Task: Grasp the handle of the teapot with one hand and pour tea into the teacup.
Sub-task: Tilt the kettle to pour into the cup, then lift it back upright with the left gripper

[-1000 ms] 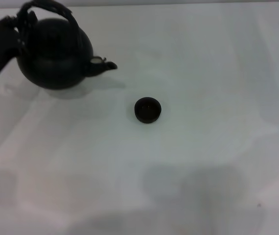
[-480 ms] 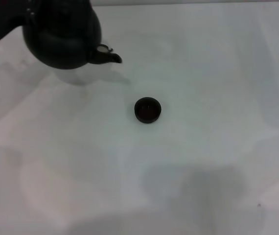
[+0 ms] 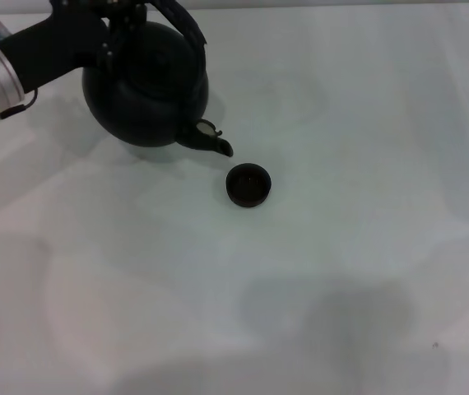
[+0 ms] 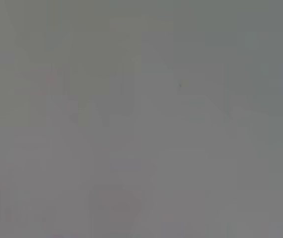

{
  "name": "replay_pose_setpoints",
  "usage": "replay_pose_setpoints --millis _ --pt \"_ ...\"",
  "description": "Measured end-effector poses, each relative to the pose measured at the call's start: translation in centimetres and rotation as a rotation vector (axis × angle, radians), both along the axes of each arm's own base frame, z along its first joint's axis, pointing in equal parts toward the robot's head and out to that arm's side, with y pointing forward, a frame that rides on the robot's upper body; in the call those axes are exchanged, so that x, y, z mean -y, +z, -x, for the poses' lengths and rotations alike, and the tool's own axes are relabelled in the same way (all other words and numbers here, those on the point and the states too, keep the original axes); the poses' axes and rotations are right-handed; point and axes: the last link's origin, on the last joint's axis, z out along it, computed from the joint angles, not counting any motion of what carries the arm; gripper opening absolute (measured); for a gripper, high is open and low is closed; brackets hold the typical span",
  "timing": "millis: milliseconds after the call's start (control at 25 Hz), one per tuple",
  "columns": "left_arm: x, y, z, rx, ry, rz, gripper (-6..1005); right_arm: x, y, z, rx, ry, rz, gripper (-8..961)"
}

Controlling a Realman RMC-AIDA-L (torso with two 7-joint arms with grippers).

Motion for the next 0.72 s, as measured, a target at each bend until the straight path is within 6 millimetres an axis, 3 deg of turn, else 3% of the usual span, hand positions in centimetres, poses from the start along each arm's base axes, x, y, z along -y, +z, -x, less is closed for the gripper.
replay_pose_setpoints --millis 720 --pt "-2.0 -1.3 -1.5 -0.145 -0.029 0.034 135 0.2 -0.1 -0.1 -0.004 -0.003 0.003 840"
